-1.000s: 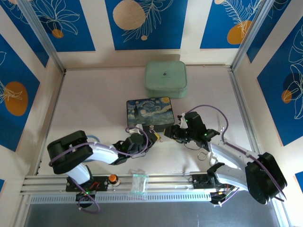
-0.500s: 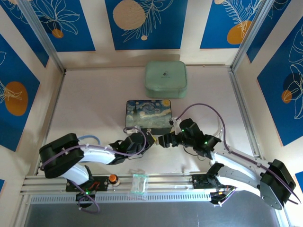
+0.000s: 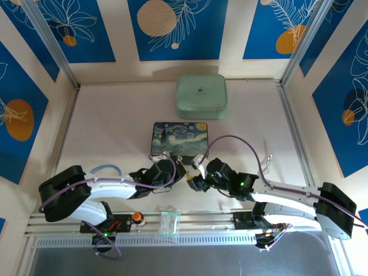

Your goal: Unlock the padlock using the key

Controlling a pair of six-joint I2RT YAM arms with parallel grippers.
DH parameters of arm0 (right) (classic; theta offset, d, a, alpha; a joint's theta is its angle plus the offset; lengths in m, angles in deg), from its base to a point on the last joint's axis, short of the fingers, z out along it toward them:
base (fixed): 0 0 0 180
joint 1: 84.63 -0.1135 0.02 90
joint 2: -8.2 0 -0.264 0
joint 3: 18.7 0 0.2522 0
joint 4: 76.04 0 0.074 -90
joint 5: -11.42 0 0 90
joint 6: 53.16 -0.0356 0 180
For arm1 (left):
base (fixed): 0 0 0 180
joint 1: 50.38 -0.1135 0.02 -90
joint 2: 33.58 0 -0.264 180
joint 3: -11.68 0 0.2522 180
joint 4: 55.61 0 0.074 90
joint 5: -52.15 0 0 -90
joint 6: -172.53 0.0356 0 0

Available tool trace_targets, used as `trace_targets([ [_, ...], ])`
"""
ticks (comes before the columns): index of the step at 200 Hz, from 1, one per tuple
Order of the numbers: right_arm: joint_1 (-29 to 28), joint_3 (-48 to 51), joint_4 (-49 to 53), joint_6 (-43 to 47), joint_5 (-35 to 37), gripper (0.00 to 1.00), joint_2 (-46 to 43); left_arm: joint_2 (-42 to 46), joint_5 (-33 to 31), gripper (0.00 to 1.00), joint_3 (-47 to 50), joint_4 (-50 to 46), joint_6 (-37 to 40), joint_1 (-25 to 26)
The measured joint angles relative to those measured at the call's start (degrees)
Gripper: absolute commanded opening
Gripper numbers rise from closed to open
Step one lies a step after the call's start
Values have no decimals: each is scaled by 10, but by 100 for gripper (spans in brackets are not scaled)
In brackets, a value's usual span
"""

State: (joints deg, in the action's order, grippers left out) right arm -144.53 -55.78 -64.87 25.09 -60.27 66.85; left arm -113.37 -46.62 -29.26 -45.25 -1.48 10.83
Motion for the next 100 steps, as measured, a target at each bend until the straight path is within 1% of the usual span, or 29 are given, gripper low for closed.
trace_targets([
  [34,-16,2,-33,24,18,53,40,6,3,0,0,0,1,-1],
  [39,-18,2,-37,26,21,51,47,6,4,0,0,0,1,-1],
  [47,-21,2,-42,31,27,49,58,6,5,0,0,0,1,-1],
  [53,-23,2,-44,34,31,45,66,6,5,0,0,0,1,-1],
  [62,-27,1,-47,35,39,41,80,6,7,0,0,0,1,-1],
  [93,-30,-8,-49,39,66,38,115,6,12,0,0,0,1,-1],
  [100,-30,-8,-52,38,70,33,116,6,13,0,0,0,1,-1],
])
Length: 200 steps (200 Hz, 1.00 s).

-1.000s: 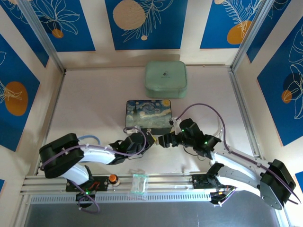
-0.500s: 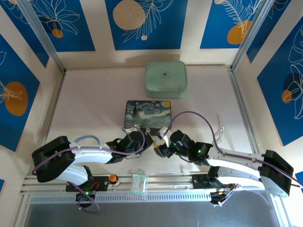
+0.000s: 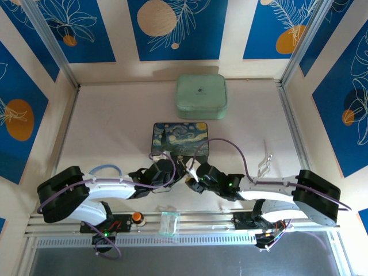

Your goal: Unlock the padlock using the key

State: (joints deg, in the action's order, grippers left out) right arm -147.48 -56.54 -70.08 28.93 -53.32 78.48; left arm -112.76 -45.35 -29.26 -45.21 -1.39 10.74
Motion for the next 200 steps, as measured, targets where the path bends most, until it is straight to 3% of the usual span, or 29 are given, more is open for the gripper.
trace_targets([
  [14,0,0,-8,-2,3,27,1,0,0,0,0,0,-1,0],
  [35,0,-3,-15,-11,0,7,8,-1,0,0,0,4,-6,-2],
  [62,5,-17,-10,-16,-8,1,29,-8,-3,0,0,6,-15,-7],
  [85,31,-17,-8,-32,-56,1,30,-18,-2,0,1,15,-21,-7],
  [115,122,19,-51,-89,-218,1,-1,-24,0,0,8,56,-33,-7],
  [158,218,36,-83,-156,-385,3,-3,-32,3,0,10,98,-46,-7],
  [176,243,36,-86,-174,-430,14,10,-39,5,0,12,110,-48,-7],
  [200,253,35,-81,-195,-453,18,21,-43,11,0,13,113,-48,-6],
])
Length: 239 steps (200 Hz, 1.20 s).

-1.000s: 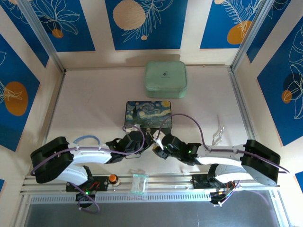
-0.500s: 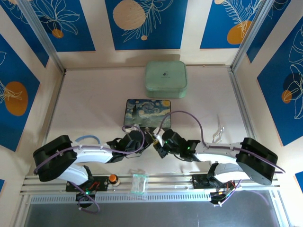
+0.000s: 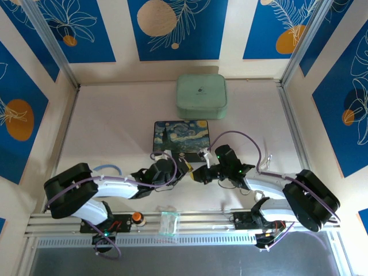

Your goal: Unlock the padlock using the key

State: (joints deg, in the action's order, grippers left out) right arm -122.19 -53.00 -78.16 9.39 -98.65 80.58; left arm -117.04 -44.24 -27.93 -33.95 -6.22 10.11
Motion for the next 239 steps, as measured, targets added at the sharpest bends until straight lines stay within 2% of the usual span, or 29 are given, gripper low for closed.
trace_targets([
  [42,17,8,3,-35,9,36,-13,-8,0,0,34,46,-10,-2],
  [74,32,17,37,-46,59,41,-60,-7,8,0,37,32,-10,-3],
  [93,33,20,56,-49,79,53,-91,-7,8,0,37,29,-9,-3],
  [105,33,23,64,-50,92,58,-112,-6,8,0,34,15,-5,-3],
  [129,29,26,80,-63,130,59,-139,-6,9,0,6,-48,24,-5],
  [160,2,11,178,-101,280,62,-156,-6,25,0,-32,-136,79,-25],
  [175,8,10,209,-116,322,62,-174,-5,23,5,-49,-184,114,-35],
  [189,19,11,224,-127,341,62,-191,-2,16,10,-78,-251,146,-36],
  [218,43,26,228,-147,356,61,-219,-6,-10,11,-146,-398,207,-37],
  [239,66,44,228,-158,355,61,-239,-23,-26,12,-179,-456,238,-38],
])
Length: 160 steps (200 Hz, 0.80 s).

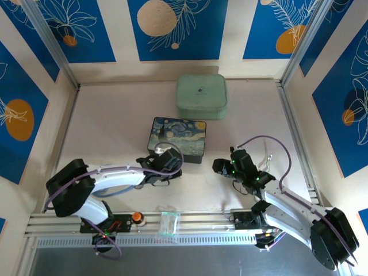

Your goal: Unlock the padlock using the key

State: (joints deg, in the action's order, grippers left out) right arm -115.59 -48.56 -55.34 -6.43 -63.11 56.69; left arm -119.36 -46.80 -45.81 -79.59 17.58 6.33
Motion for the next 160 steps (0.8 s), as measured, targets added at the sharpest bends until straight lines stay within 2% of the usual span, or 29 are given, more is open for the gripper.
trace_targets([
  [36,33,15,0,-9,-14,61,-21,-32,-21,15,-31,-44,31,0],
  [78,37,27,0,-14,-20,61,-59,-52,-45,14,-50,-75,55,0],
  [127,38,28,-1,-16,-31,61,-60,-83,-82,16,-89,-117,64,12],
  [160,38,28,-1,-16,-37,61,-59,-101,-112,21,-111,-150,64,22],
])
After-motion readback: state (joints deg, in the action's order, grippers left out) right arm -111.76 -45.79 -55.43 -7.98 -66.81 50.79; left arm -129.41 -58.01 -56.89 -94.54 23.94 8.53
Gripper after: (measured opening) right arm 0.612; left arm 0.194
